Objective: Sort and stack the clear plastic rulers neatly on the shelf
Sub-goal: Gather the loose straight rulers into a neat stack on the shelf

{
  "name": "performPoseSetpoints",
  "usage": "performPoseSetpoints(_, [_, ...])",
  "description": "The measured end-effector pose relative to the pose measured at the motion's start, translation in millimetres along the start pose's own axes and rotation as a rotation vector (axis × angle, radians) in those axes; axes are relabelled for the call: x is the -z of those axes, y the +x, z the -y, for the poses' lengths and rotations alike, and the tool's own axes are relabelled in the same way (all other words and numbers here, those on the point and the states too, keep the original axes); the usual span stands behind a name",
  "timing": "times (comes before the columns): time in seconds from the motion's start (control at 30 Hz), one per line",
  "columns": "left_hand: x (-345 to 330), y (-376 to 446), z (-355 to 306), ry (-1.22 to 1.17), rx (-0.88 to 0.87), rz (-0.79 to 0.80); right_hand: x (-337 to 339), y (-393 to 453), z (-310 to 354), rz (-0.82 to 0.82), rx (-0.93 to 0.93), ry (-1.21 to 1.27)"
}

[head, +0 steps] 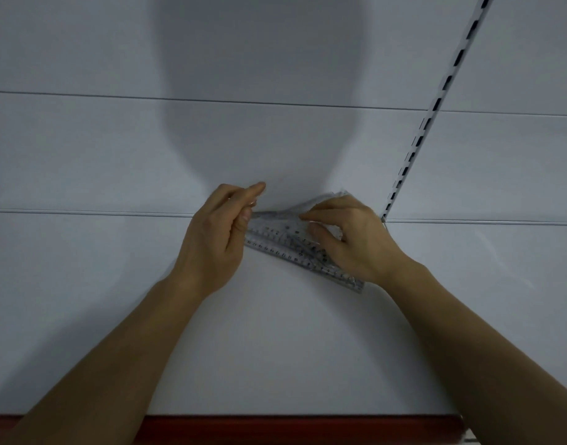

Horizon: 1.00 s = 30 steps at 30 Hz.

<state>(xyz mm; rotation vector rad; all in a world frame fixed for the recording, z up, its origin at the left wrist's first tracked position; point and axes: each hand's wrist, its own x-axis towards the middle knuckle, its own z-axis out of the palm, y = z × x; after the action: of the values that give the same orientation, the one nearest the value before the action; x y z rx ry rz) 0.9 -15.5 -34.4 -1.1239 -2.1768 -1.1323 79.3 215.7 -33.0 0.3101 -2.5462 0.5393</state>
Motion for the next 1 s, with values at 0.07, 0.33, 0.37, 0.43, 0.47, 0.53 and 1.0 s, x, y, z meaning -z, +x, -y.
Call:
performPoseSetpoints(0.07, [2,1,-2,0.004,-0.009,-0.028,2,2,2,-0.057,-0.022,0.022])
performPoseSetpoints(0.33, [3,-8,-33,0.049,-0.156,-0.005,50,-1,16,-0.096,-0.389,0.294])
performPoseSetpoints(0.37, [2,-9,-39,0.070,-0.202,0.029,59,-8,13,-0.080,-0.437,0.361])
performPoseSetpoints(0.43, [-1,-10,-52,0.101,-0.288,0.111,80,-29,2,-0.047,-0.558,0.561])
performPoseSetpoints(0.47, [-2,-10,-58,0.115,-0.324,0.146,91,-41,-4,-0.036,-0.613,0.632])
performPoseSetpoints(0.53, [-6,-4,-70,0.143,-0.404,0.210,113,-67,-19,-0.012,-0.650,0.666])
performPoseSetpoints(1.0, [-202,53,-252,0.085,-0.733,0.353,286,-266,-142,-0.414,-0.944,0.335])
